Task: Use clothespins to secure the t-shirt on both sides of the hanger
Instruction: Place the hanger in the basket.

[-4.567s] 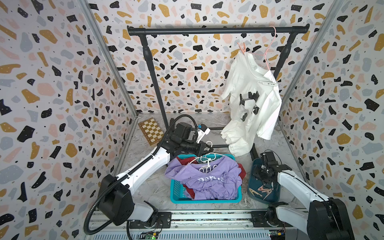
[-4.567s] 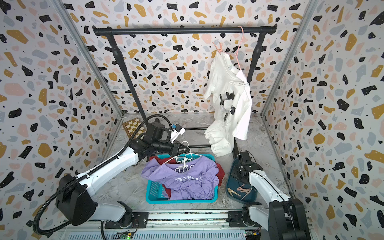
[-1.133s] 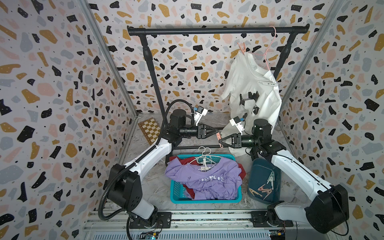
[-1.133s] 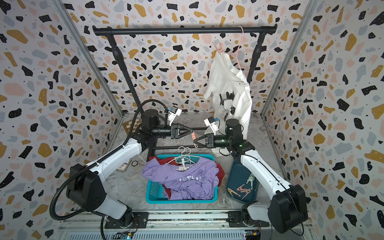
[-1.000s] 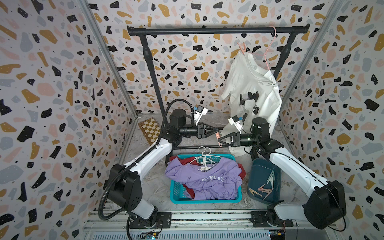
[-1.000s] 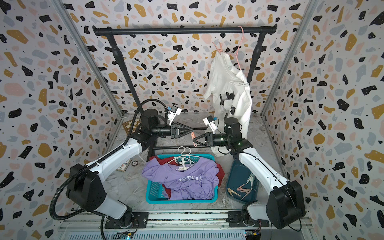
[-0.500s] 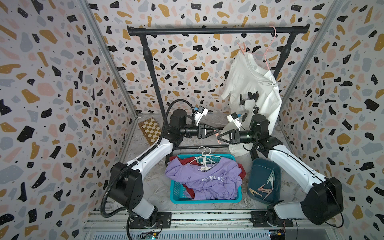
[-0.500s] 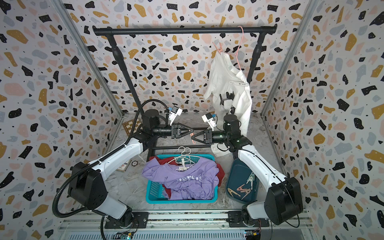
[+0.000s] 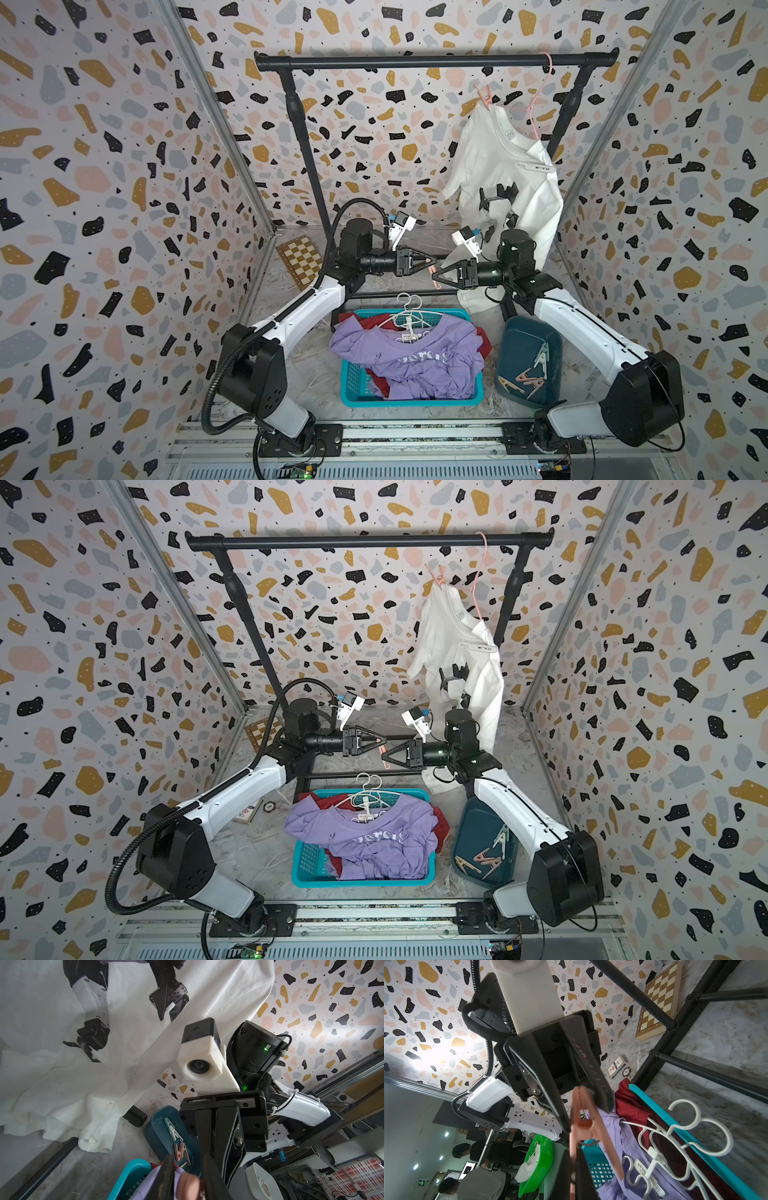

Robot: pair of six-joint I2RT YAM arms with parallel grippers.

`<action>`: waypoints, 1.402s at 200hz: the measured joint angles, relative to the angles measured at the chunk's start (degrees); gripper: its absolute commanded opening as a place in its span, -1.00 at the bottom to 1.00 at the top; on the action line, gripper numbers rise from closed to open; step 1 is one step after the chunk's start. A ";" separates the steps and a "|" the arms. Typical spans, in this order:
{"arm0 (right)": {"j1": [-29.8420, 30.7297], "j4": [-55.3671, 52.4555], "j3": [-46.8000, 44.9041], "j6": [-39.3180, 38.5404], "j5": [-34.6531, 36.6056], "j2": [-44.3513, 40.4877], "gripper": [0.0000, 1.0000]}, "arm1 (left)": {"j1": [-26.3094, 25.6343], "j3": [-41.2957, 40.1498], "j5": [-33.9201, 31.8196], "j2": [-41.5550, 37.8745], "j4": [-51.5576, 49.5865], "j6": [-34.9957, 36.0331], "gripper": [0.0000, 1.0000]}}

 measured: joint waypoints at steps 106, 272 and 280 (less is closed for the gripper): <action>0.09 -0.92 2.64 -0.28 0.15 0.70 -0.98 | 0.02 -1.05 0.90 0.02 2.49 -1.73 -0.11; 0.35 -2.86 2.82 -2.21 1.42 1.51 -0.92 | 0.00 -2.05 1.53 0.37 3.45 -2.82 -0.53; 0.35 -2.89 2.82 -2.40 1.44 1.51 -0.92 | 0.00 -2.05 1.57 0.37 3.43 -2.91 -0.58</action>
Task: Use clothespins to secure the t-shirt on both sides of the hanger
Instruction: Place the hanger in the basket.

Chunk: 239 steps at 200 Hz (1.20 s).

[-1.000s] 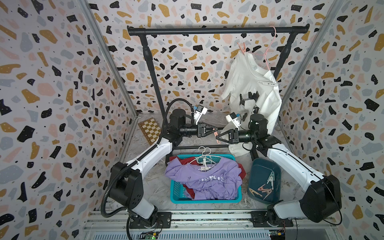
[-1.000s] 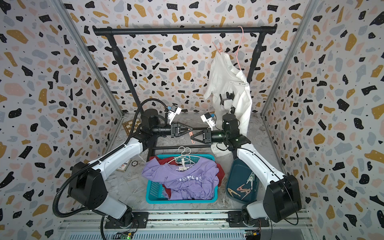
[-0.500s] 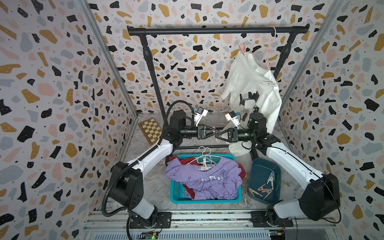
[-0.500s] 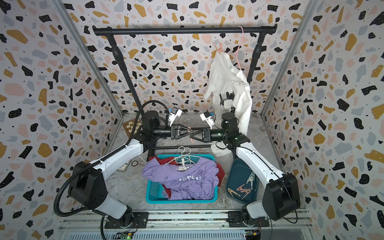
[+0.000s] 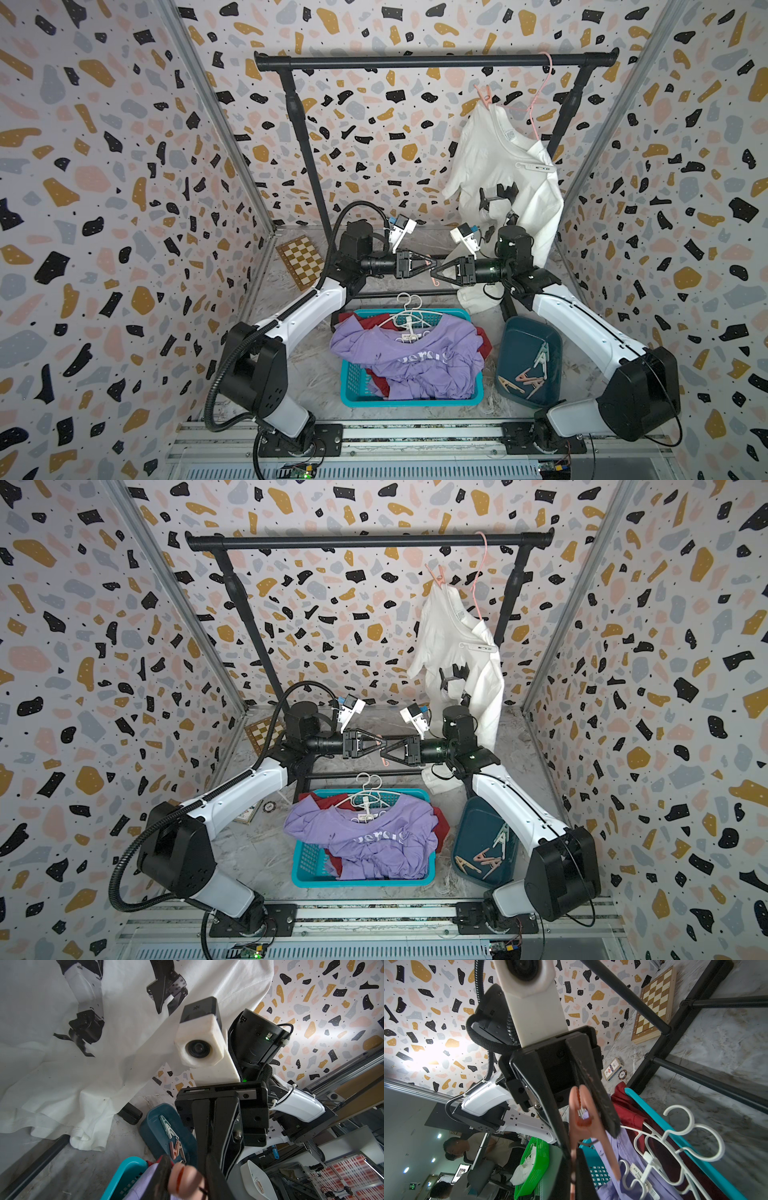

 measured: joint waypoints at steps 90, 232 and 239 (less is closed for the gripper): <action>0.00 -1.53 1.16 -0.44 0.79 0.00 -0.63 | 0.02 0.13 0.33 0.00 0.11 -0.20 -0.66; -0.94 -4.92 2.21 -2.58 10.78 -7.80 0.41 | 0.00 0.55 -4.31 -0.57 -1.60 -2.56 -0.78; -0.98 -4.39 2.08 -2.29 11.87 -8.63 0.47 | -0.04 0.44 -5.09 -0.96 -1.18 -3.56 -0.78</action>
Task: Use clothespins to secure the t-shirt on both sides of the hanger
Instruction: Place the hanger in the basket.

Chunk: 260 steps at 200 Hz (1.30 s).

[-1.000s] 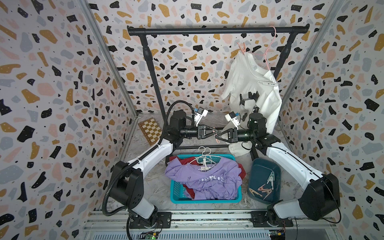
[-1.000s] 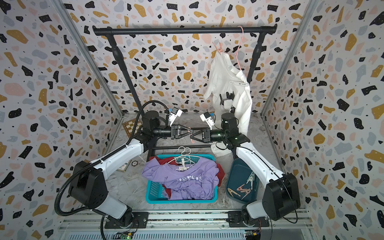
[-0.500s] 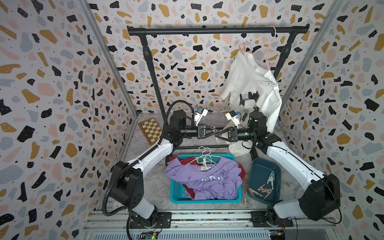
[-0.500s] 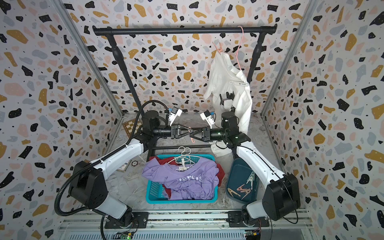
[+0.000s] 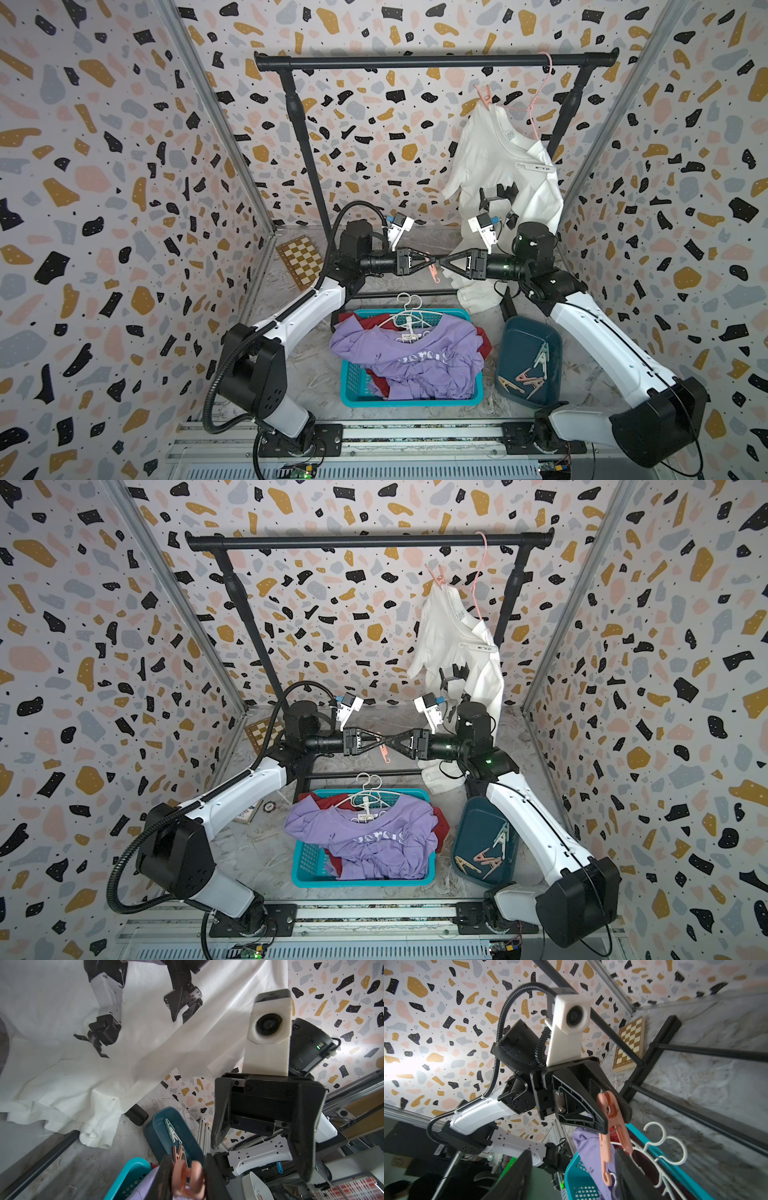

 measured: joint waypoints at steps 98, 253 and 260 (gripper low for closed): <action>1.77 20.26 -11.87 14.36 15.45 -3.69 0.72 | -0.11 -5.46 -16.68 -6.95 8.13 -15.34 -0.80; 6.86 44.50 -12.50 35.08 22.97 7.43 0.47 | -0.11 -5.81 -24.65 -6.78 15.56 -26.53 -0.79; 7.17 44.87 -12.50 35.36 23.10 7.69 0.45 | -0.11 -5.81 -24.65 -6.67 15.93 -26.84 -0.79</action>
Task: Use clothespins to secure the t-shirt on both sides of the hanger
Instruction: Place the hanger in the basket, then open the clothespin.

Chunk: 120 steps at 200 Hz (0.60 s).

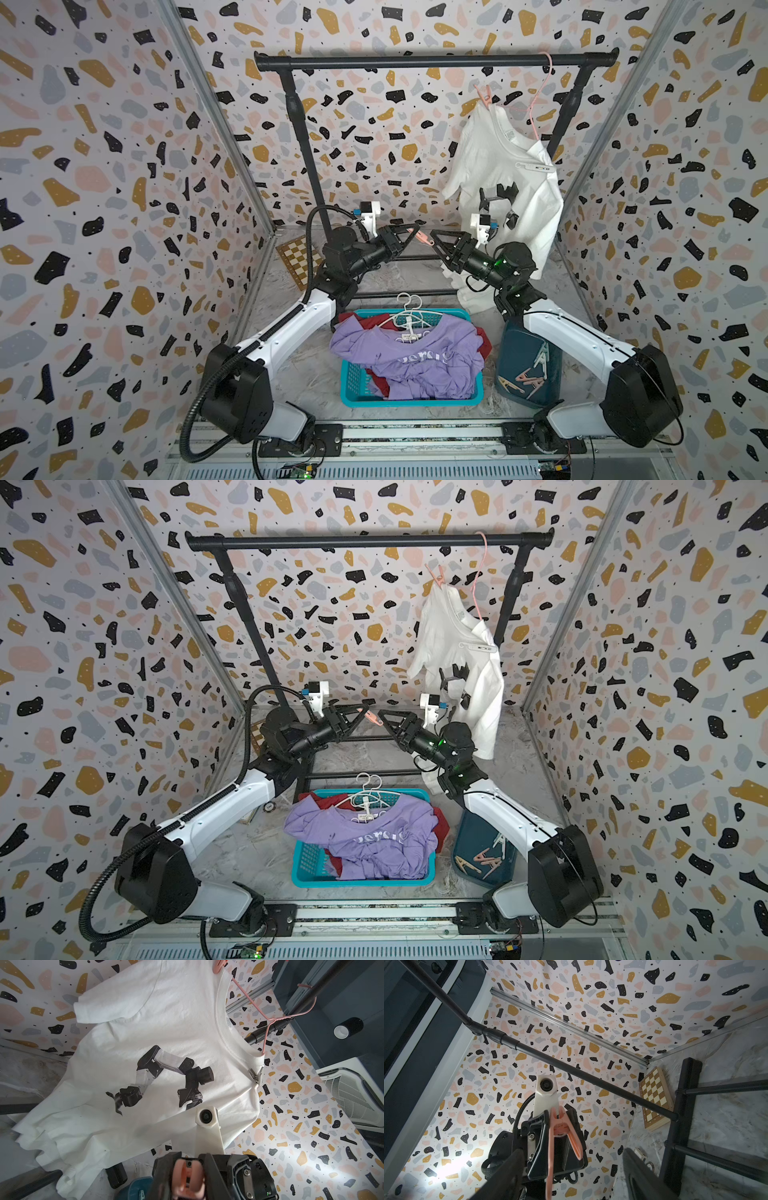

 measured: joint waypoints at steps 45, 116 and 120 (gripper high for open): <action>1.55 2.47 1.31 1.25 0.46 1.18 0.30 | 0.00 0.00 0.04 1.57 1.60 -1.57 -0.80; 2.64 4.22 1.97 2.19 1.20 2.38 0.08 | 0.00 -0.02 0.04 1.84 3.91 -3.37 -0.80; 2.69 4.33 1.97 2.16 1.22 2.43 0.07 | 0.00 -0.02 0.07 1.88 4.13 -3.52 -0.80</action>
